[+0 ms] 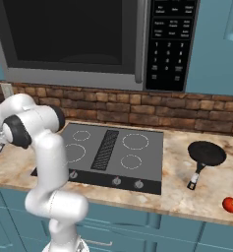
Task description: Place both pans onto different burners. Then place the tomato and the steak on different pans.
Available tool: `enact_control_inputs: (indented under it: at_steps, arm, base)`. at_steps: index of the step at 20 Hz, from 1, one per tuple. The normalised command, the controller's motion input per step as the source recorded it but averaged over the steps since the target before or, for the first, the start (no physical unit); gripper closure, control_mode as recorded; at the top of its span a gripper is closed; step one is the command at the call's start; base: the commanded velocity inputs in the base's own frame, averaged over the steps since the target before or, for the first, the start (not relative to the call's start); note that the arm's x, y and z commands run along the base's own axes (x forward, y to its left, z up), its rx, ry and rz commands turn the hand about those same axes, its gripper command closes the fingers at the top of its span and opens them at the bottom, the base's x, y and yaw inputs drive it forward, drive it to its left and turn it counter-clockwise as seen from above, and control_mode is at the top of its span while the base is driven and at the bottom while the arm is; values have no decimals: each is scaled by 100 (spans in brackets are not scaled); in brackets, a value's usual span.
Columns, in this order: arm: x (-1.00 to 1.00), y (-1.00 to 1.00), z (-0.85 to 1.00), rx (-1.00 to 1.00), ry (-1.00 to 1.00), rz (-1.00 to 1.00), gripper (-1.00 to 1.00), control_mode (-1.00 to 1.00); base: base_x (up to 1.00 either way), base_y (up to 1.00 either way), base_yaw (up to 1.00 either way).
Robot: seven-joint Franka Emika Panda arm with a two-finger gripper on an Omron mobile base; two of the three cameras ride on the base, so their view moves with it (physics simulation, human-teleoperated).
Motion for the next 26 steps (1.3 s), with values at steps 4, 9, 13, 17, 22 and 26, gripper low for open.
enact_control_inputs:
  at_steps: [4, 9, 13, 17, 22, 26]
  arm:
    - [13, 18, -14, 0, 0, 0, -100, -100]
    - [14, 1, -26, 0, 0, 0, -100, -100]
    - [19, 0, -31, 0, 0, 0, -100, -100]
    - [18, 0, -30, 0, 0, 0, -100, -100]
    - [16, 0, -24, 0, 0, 0, -100, -100]
    - [20, 0, -18, 0, 0, 0, -100, -100]
  base:
    - [0, 0, 0]
    - [0, 0, 0]
    - [0, 0, 0]
    - [0, 0, 0]
    - [0, 0, 0]
    - [0, 0, 0]
